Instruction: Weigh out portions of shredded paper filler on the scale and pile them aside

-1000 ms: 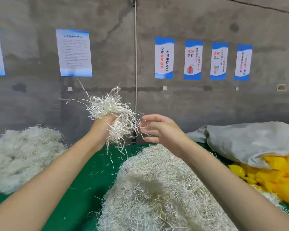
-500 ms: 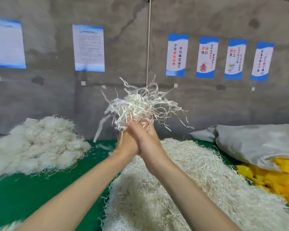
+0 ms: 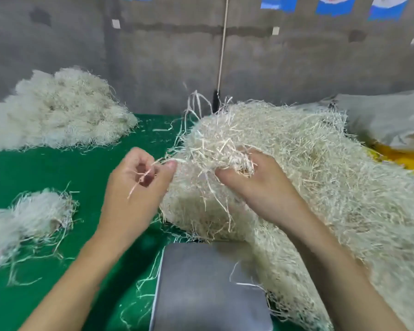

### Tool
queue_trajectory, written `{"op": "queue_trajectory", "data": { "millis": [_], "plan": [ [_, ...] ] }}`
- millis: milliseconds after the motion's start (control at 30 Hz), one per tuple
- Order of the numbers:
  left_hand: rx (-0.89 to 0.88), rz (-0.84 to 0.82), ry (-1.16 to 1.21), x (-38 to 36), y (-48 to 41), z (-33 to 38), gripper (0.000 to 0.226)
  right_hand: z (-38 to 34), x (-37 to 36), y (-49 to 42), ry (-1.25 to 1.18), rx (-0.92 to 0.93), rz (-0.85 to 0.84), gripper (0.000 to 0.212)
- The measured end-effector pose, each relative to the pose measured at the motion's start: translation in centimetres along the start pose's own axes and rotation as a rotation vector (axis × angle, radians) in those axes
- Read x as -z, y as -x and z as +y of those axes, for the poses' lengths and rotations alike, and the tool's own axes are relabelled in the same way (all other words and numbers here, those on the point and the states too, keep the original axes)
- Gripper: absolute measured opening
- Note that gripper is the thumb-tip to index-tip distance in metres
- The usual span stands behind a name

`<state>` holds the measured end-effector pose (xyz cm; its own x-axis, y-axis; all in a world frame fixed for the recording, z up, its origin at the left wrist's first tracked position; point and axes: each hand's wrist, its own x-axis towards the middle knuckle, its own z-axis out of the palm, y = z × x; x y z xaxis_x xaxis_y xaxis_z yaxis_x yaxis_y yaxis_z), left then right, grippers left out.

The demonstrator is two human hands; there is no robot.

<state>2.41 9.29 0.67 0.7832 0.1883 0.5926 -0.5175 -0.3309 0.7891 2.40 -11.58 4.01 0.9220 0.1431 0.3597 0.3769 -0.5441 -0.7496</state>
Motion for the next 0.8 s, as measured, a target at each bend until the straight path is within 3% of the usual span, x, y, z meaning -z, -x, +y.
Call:
{"op": "queue_trajectory", "data": {
  "millis": [67,167,200,267,333,367,433,500,600,700,800],
  "plan": [
    [-0.153,-0.046,-0.089,0.3,1.7,-0.3,0.032,0.4,0.0,1.2,0.124,-0.010,0.030,0.034],
    [-0.264,-0.414,-0.343,0.3,3.5,-1.0,0.093,0.8,-0.4,2.9,0.263,0.047,-0.216,0.030],
    [-0.271,-0.516,-0.407,0.2,4.0,-1.4,0.094,1.3,-0.5,3.5,0.266,0.093,-0.293,0.024],
    [-0.244,-0.632,-0.437,0.4,4.9,-3.1,0.066,2.6,-0.7,4.7,0.282,0.161,-0.398,0.024],
    [-0.105,-0.687,-0.385,0.8,5.7,-4.8,0.038,4.5,-1.2,5.9,0.341,0.155,-0.428,0.054],
    [-0.048,-0.722,-0.372,0.9,6.1,-5.4,0.035,5.5,-1.6,6.6,0.341,0.124,-0.425,0.065],
    [0.007,-0.837,-0.408,0.7,6.6,-5.8,0.052,7.2,-2.3,7.6,0.296,0.087,-0.405,0.066],
    [0.012,-0.921,-0.477,0.4,6.9,-6.2,0.078,8.4,-3.1,8.3,0.267,0.065,-0.390,0.055],
    [0.135,-0.968,-0.514,1.1,7.1,-6.2,0.099,9.2,-3.7,8.9,0.231,0.051,-0.365,0.048],
    [0.109,-0.912,-0.550,3.5,6.5,-5.2,0.088,9.1,-2.3,8.9,0.188,0.046,-0.328,0.051],
    [0.073,-0.768,-0.613,6.8,5.4,-3.3,0.084,8.4,0.1,8.6,0.070,0.015,-0.172,0.046]
  ]
}}
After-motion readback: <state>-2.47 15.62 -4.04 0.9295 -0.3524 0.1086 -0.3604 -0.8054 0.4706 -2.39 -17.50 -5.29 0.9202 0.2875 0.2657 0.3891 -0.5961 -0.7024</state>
